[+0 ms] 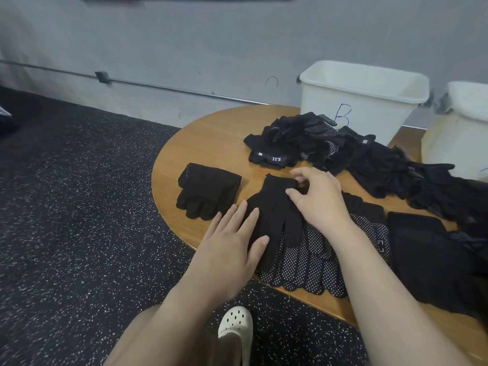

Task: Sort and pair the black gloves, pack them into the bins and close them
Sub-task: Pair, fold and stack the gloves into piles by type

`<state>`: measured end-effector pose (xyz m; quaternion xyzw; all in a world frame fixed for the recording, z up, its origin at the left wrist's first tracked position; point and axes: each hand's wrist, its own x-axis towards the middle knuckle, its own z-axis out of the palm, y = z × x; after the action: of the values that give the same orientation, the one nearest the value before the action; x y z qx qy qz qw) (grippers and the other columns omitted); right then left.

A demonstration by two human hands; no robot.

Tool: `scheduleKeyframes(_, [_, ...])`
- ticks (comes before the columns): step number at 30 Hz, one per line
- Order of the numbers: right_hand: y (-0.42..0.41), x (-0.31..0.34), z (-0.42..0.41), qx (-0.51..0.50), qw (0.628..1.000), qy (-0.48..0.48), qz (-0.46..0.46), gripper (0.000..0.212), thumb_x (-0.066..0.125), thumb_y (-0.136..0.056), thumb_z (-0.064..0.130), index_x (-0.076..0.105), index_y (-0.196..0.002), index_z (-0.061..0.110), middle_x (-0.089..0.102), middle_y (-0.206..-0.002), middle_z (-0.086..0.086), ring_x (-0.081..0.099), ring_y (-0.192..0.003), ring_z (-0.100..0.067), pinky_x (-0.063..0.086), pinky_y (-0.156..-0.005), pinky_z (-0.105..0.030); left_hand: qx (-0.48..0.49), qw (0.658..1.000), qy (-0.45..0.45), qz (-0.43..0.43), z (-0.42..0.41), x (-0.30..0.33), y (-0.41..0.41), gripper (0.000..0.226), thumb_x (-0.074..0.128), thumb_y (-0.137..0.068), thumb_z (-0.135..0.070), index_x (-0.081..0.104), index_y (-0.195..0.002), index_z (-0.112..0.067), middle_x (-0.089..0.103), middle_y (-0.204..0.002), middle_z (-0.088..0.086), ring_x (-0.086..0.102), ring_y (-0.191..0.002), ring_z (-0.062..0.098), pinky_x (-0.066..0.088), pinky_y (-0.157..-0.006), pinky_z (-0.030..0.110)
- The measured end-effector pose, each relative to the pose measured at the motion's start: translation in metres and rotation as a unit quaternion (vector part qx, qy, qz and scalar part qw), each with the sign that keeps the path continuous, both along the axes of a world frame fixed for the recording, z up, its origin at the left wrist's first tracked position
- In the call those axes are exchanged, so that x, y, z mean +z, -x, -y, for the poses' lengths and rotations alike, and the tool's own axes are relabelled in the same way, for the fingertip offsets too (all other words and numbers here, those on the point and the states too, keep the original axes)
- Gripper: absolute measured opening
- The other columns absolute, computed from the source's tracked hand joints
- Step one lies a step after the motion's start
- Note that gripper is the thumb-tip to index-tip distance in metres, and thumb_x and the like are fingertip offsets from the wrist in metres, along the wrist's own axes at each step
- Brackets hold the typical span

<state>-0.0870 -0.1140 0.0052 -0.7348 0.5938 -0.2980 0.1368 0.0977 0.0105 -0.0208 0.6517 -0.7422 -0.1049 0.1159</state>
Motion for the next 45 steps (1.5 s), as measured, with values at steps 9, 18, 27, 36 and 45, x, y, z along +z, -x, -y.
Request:
scheduleKeyframes(9, [-0.003, 0.010, -0.010, 0.027, 0.997, -0.031, 0.061, 0.025, 0.077, -0.091, 0.025, 0.076, -0.116, 0.020, 0.066, -0.091, 0.011, 0.059, -0.095, -0.012, 0.047, -0.101, -0.034, -0.001, 1.000, 0.000, -0.008, 0.001, 0.002, -0.002, 0.075, 0.008, -0.099, -0.066, 0.007, -0.166, -0.033, -0.002, -0.174, -0.009, -0.010, -0.158, 0.006, -0.010, -0.128, 0.029])
scheduleKeyframes(18, [-0.001, 0.022, -0.043, 0.135, 0.986, 0.042, 0.087, 0.013, 0.072, -0.093, 0.016, 0.074, -0.100, 0.027, 0.065, -0.102, 0.018, 0.057, -0.101, 0.005, 0.036, -0.088, -0.004, 0.014, 0.988, 0.087, -0.125, -0.003, 0.011, -0.009, 0.048, 0.047, -0.106, -0.043, 0.053, -0.149, -0.022, 0.042, -0.160, -0.002, 0.030, -0.150, 0.013, 0.023, -0.126, 0.034])
scheduleKeyframes(27, [-0.010, 0.015, -0.082, 0.216, 0.974, 0.055, 0.032, 0.013, 0.072, -0.093, 0.019, 0.075, -0.105, 0.023, 0.064, -0.105, 0.016, 0.060, -0.103, -0.015, 0.048, -0.096, -0.041, 0.149, 0.928, 0.160, -0.300, -0.007, 0.010, -0.049, 0.021, 0.054, -0.104, -0.015, 0.072, -0.097, -0.025, 0.065, -0.075, -0.015, 0.057, -0.070, -0.003, 0.037, -0.058, 0.011])
scheduleKeyframes(36, [-0.010, 0.001, -0.103, 0.244, 0.967, 0.054, -0.049, 0.015, 0.069, -0.094, 0.022, 0.075, -0.108, 0.024, 0.061, -0.105, 0.018, 0.058, -0.103, -0.011, 0.050, -0.097, -0.041, 0.093, 0.929, 0.070, -0.351, -0.010, 0.011, -0.033, 0.009, 0.058, -0.104, -0.032, 0.067, -0.106, -0.029, 0.069, -0.084, -0.014, 0.064, -0.083, -0.002, 0.047, -0.068, 0.012])
scheduleKeyframes(45, [-0.006, -0.003, -0.116, 0.244, 0.963, 0.036, -0.107, 0.042, 0.054, -0.097, 0.049, 0.072, -0.126, 0.026, 0.061, -0.123, 0.019, 0.050, -0.120, -0.002, 0.041, -0.110, -0.032, 0.079, 0.960, 0.152, -0.220, -0.006, 0.011, -0.028, 0.016, 0.066, -0.098, -0.017, 0.071, -0.113, -0.019, 0.067, -0.101, -0.010, 0.059, -0.094, 0.011, 0.046, -0.092, 0.037])
